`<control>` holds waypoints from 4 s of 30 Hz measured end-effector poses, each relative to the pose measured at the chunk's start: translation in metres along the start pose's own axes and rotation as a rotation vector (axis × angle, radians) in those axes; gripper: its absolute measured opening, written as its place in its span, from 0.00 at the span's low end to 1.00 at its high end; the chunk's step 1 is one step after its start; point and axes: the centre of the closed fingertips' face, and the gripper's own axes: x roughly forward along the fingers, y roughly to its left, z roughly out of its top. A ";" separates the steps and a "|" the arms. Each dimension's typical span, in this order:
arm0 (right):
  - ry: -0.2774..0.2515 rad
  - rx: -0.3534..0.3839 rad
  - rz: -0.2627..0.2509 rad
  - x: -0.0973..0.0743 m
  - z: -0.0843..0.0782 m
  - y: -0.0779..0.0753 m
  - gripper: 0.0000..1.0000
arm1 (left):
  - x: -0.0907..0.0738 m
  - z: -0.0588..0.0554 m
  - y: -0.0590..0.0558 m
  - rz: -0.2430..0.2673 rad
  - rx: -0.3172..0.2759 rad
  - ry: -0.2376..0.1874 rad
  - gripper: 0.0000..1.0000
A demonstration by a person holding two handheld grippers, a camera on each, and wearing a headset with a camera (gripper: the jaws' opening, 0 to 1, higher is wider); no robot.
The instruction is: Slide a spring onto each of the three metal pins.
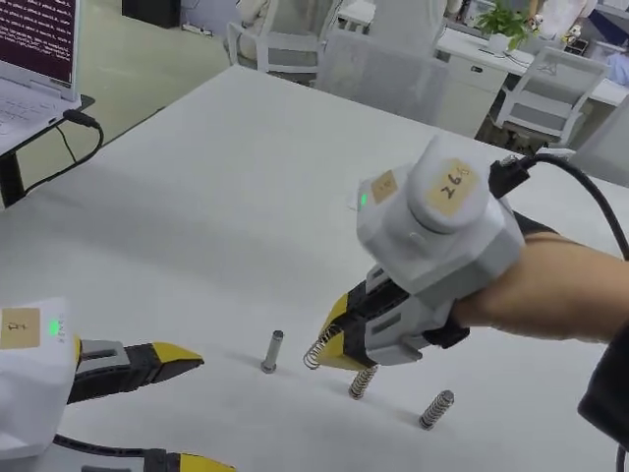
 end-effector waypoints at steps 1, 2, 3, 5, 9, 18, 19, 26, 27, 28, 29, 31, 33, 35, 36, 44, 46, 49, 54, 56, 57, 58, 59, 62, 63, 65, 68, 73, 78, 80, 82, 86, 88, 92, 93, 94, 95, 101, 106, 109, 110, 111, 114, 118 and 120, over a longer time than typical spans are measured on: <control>0.002 0.000 0.000 0.000 0.001 -0.002 0.08 | 0.000 0.000 0.000 -0.001 0.001 0.000 0.53; 0.004 -0.003 -0.002 0.000 0.002 -0.004 0.08 | 0.000 0.000 0.000 -0.001 0.003 0.001 0.53; 0.004 -0.004 -0.002 0.000 0.002 -0.006 0.08 | 0.000 0.000 0.000 -0.001 0.003 0.001 0.54; 0.007 -0.003 -0.001 0.000 0.003 -0.009 0.08 | 0.000 0.000 -0.001 -0.002 0.005 0.000 0.54; 0.013 -0.010 -0.002 0.003 0.006 -0.018 0.08 | 0.000 -0.001 -0.001 -0.003 0.009 0.004 0.54; 0.030 -0.023 0.008 0.018 0.013 -0.034 0.08 | 0.002 -0.002 -0.002 -0.013 0.015 0.011 0.54; 0.036 -0.025 0.008 0.021 0.012 -0.036 0.08 | 0.002 -0.002 -0.001 -0.013 0.016 0.012 0.54; 0.054 -0.036 0.018 0.034 0.013 -0.043 0.08 | 0.002 -0.002 0.000 -0.015 0.020 0.020 0.54; 0.054 -0.036 0.019 0.035 0.013 -0.044 0.08 | 0.002 -0.002 0.000 -0.015 0.020 0.021 0.54; 0.055 -0.029 0.025 0.038 0.013 -0.045 0.08 | 0.001 -0.002 0.001 -0.014 0.019 0.020 0.54; 0.056 -0.029 0.026 0.038 0.013 -0.045 0.08 | 0.001 -0.002 0.001 -0.014 0.018 0.020 0.54; 0.067 -0.031 0.030 0.042 0.011 -0.046 0.08 | 0.001 -0.003 0.002 -0.012 0.017 0.024 0.54; 0.075 -0.032 0.041 0.045 0.009 -0.044 0.08 | 0.000 -0.004 0.003 -0.011 0.016 0.025 0.54; 0.078 -0.036 0.043 0.047 0.009 -0.043 0.08 | 0.000 -0.004 0.003 -0.009 0.014 0.023 0.54; 0.080 -0.037 0.043 0.048 0.009 -0.044 0.08 | 0.000 -0.004 0.004 -0.008 0.014 0.022 0.54; 0.095 -0.042 0.053 0.054 0.007 -0.043 0.08 | 0.000 -0.005 0.004 -0.007 0.012 0.022 0.54; 0.099 -0.043 0.054 0.055 0.006 -0.044 0.08 | -0.001 -0.005 0.005 -0.005 0.011 0.022 0.54; 0.099 -0.041 0.056 0.056 0.006 -0.043 0.08 | -0.001 -0.006 0.005 -0.004 0.010 0.022 0.54; 0.104 -0.045 0.057 0.057 0.006 -0.043 0.08 | -0.002 -0.007 0.005 -0.006 0.009 0.027 0.53; 0.107 -0.045 0.058 0.059 0.005 -0.043 0.08 | -0.002 -0.007 0.006 -0.006 0.009 0.026 0.53; 0.109 -0.044 0.058 0.060 0.005 -0.044 0.08 | -0.002 -0.007 0.006 -0.006 0.009 0.025 0.53; 0.114 -0.045 0.056 0.061 0.004 -0.044 0.08 | -0.002 -0.007 0.006 -0.006 0.009 0.026 0.53; 0.119 -0.047 0.055 0.062 0.002 -0.045 0.08 | -0.002 -0.007 0.006 -0.006 0.008 0.025 0.53; 0.119 -0.044 0.061 0.064 0.001 -0.043 0.08 | -0.002 -0.008 0.007 -0.005 0.007 0.026 0.53; 0.121 -0.043 0.060 0.065 0.001 -0.044 0.08 | -0.002 -0.008 0.007 -0.005 0.007 0.026 0.53; 0.120 -0.040 0.060 0.067 0.000 -0.044 0.08 | -0.002 -0.009 0.007 -0.006 0.008 0.029 0.53; 0.120 -0.036 0.062 0.070 -0.001 -0.043 0.08 | -0.001 -0.009 0.006 -0.008 0.008 0.030 0.53; 0.127 -0.031 0.061 0.079 -0.006 -0.041 0.08 | -0.001 -0.009 0.006 -0.009 0.009 0.034 0.53; 0.133 -0.025 0.066 0.087 -0.011 -0.038 0.08 | -0.001 -0.011 0.007 -0.009 0.007 0.037 0.53; 0.143 -0.026 0.069 0.090 -0.013 -0.038 0.08 | 0.000 -0.012 0.007 -0.009 0.008 0.041 0.53; 0.145 -0.022 0.073 0.093 -0.014 -0.038 0.08 | -0.001 -0.012 0.007 -0.009 0.007 0.042 0.53; 0.148 -0.020 0.073 0.100 -0.015 -0.037 0.08 | -0.001 -0.013 0.008 -0.009 0.004 0.042 0.53; 0.152 -0.019 0.073 0.101 -0.016 -0.037 0.09 | -0.001 -0.014 0.009 -0.010 0.005 0.043 0.53; 0.158 -0.018 0.074 0.104 -0.018 -0.037 0.09 | 0.001 -0.013 0.011 -0.012 0.004 0.038 0.53; 0.161 -0.018 0.074 0.104 -0.018 -0.037 0.09 | 0.001 -0.013 0.011 -0.013 0.004 0.037 0.53; 0.163 -0.019 0.075 0.105 -0.019 -0.037 0.09 | 0.002 -0.013 0.011 -0.014 0.004 0.036 0.53; 0.165 -0.024 0.073 0.105 -0.019 -0.037 0.09 | 0.002 -0.013 0.011 -0.015 0.005 0.036 0.53; 0.162 -0.023 0.074 0.107 -0.020 -0.036 0.09 | 0.002 -0.014 0.010 -0.019 0.004 0.041 0.53; 0.158 -0.021 0.082 0.109 -0.019 -0.034 0.09 | 0.003 -0.014 0.010 -0.020 0.005 0.042 0.53; 0.163 -0.025 0.088 0.110 -0.021 -0.032 0.10 | 0.004 -0.013 0.010 -0.019 0.003 0.041 0.53; 0.163 -0.024 0.092 0.110 -0.021 -0.031 0.11 | 0.004 -0.013 0.010 -0.017 0.003 0.041 0.53; 0.161 -0.025 0.095 0.111 -0.021 -0.030 0.12 | 0.004 -0.013 0.010 -0.016 0.003 0.041 0.53; 0.161 -0.024 0.096 0.112 -0.023 -0.029 0.15 | 0.004 -0.014 0.010 -0.013 -0.001 0.043 0.53; 0.160 -0.021 0.097 0.112 -0.024 -0.029 0.20 | 0.004 -0.014 0.011 -0.013 -0.001 0.043 0.53; 0.159 -0.014 0.095 0.112 -0.026 -0.029 0.24 | 0.004 -0.013 0.011 -0.012 0.000 0.043 0.53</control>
